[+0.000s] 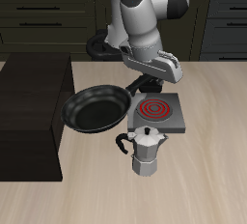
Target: Place the frypan on top of the shelf
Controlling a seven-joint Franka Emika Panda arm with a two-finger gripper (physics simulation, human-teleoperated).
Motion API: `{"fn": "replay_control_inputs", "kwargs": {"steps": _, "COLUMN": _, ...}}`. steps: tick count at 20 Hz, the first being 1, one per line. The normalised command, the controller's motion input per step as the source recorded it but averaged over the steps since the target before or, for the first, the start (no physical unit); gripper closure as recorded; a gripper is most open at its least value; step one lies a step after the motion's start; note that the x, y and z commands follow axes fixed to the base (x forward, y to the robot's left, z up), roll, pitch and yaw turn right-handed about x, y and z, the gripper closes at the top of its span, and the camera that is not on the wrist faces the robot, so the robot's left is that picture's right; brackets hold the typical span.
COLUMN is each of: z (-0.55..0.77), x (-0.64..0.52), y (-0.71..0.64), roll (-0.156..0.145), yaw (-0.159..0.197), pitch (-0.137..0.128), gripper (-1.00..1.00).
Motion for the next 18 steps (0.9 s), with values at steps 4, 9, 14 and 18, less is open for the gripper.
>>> {"fn": "replay_control_inputs", "kwargs": {"steps": 4, "z": 0.13, "x": -0.1, "y": 0.06, "roll": 0.011, "yaw": 0.016, "pitch": -0.019, "gripper": 1.0}}
{"fn": "replay_control_inputs", "kwargs": {"steps": 9, "z": 0.1, "x": -0.07, "y": 0.03, "roll": 0.014, "yaw": 0.01, "pitch": -0.009, "gripper": 1.0}}
{"fn": "replay_control_inputs", "kwargs": {"steps": 14, "z": 0.14, "x": -0.11, "y": 0.03, "roll": 0.001, "yaw": 0.023, "pitch": -0.016, "gripper": 1.0}}
{"fn": "replay_control_inputs", "kwargs": {"steps": 18, "z": 0.18, "x": -0.12, "y": 0.02, "roll": -0.003, "yaw": 0.035, "pitch": -0.015, "gripper": 1.0}}
